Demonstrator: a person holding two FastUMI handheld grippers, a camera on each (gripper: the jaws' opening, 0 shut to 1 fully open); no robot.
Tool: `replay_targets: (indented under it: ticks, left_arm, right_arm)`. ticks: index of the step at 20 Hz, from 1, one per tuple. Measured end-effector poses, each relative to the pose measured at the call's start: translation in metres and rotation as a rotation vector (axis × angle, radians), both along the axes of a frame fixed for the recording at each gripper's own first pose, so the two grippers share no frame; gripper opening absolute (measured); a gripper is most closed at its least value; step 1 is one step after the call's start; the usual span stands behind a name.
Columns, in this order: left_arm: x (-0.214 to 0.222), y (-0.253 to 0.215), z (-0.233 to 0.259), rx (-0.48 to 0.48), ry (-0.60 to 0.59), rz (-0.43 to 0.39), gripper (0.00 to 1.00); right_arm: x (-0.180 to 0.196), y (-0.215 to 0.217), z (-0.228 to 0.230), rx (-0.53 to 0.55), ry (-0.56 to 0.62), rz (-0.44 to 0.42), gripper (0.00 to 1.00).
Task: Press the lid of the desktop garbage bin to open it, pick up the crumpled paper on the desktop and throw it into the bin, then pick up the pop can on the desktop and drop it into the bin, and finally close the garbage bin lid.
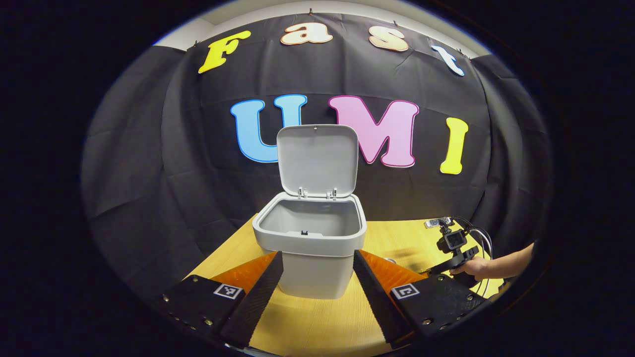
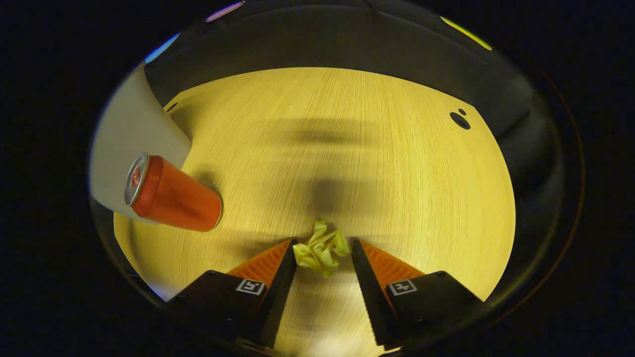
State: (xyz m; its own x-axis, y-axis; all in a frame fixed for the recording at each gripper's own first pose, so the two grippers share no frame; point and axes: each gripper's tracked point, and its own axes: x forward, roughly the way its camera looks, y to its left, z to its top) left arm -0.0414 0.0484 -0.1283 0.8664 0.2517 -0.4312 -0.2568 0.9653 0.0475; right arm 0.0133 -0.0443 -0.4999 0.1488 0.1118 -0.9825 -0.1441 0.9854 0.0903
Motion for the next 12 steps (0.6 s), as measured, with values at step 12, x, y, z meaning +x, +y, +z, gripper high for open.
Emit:
replay_targets:
  ticks: [12]
  left_arm:
    - [0.002,-0.009,-0.002,-0.017,-0.006,-0.040,0.93]
  right_arm:
    - [0.029,-0.003,0.045,0.038,-0.151,-0.092,0.49]
